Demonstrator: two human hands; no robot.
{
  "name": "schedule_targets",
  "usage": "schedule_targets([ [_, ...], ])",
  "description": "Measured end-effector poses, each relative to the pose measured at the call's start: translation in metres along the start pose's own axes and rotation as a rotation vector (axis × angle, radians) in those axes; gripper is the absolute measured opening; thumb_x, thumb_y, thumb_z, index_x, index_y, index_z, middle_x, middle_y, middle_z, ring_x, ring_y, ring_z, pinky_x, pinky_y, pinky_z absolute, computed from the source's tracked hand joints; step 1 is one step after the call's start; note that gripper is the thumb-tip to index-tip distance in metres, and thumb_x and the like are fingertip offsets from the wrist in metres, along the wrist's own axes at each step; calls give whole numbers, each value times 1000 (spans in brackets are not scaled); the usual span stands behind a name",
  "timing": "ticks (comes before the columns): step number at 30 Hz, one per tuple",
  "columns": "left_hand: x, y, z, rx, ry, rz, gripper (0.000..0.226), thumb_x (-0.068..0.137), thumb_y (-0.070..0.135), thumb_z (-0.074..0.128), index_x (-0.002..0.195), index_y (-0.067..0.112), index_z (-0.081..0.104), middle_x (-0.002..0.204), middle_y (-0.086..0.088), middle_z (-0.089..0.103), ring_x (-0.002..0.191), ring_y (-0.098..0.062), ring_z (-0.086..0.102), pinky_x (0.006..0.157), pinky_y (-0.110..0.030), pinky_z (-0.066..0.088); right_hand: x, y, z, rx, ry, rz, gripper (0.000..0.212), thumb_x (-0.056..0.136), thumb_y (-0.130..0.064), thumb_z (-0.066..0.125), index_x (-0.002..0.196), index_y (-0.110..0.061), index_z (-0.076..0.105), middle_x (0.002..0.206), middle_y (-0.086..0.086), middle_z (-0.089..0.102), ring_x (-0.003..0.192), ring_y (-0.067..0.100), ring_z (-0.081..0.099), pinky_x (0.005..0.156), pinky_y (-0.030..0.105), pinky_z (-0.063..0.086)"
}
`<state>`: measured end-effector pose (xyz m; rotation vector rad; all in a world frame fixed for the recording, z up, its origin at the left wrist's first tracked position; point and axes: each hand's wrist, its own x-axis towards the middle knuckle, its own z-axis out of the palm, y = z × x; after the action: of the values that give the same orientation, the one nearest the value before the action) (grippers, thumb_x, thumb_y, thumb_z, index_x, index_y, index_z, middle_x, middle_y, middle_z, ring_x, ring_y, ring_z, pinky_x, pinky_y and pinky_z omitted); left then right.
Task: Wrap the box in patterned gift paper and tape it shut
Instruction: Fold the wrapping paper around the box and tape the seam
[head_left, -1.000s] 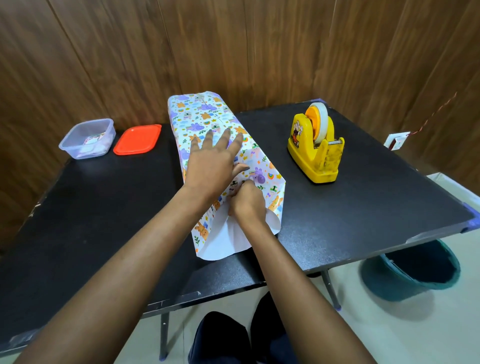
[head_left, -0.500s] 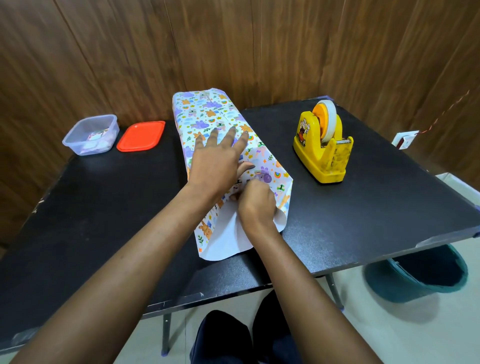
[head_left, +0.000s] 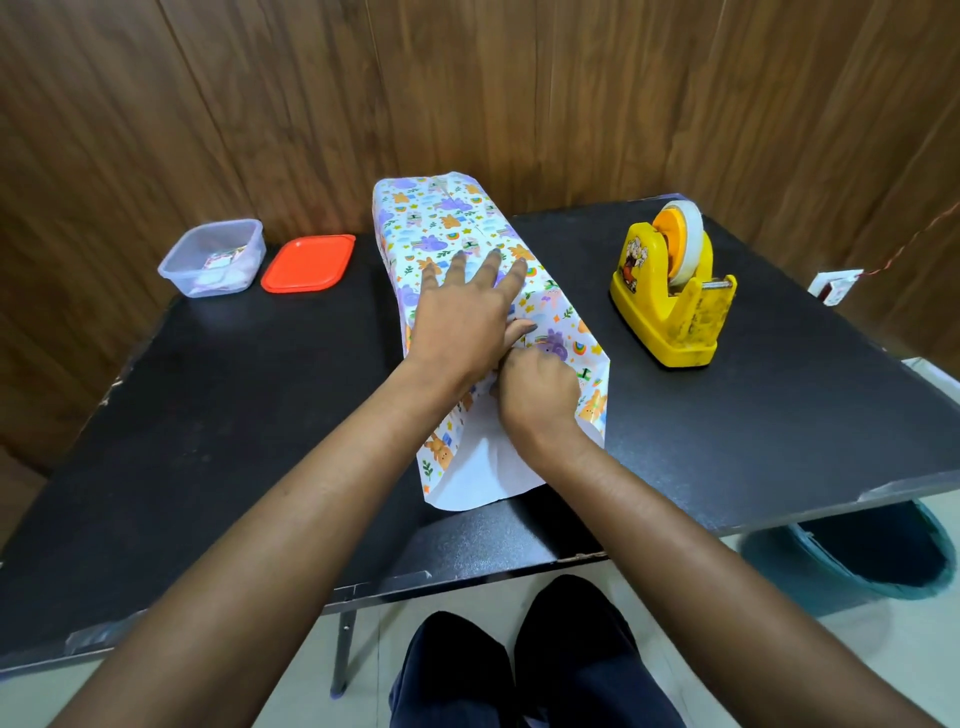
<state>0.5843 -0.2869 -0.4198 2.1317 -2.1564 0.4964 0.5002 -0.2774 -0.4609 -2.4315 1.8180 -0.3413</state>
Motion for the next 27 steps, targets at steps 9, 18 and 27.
schedule_targets([
  [9,-1,0,-1,-14,-6,7,68,93,56,37,149,26,16,157,-6,18,143,-35,16,111,-55,17,1,6,2,-68,23,-91,27,92,2,40,110,-5,58,110,10,63,100,26,62,66,30,39],
  [18,0,0,-2,-7,-19,-4,67,93,57,36,149,28,14,157,-4,16,143,-34,15,112,-54,15,3,8,0,-59,2,-148,27,91,1,41,113,-4,56,111,12,63,103,26,61,67,28,34],
  [27,-1,0,-1,-8,-30,-11,66,93,56,37,149,28,16,157,-4,17,143,-34,16,112,-55,16,7,17,-12,0,-29,-194,22,91,-4,46,110,-2,58,99,13,64,94,28,60,63,30,34],
])
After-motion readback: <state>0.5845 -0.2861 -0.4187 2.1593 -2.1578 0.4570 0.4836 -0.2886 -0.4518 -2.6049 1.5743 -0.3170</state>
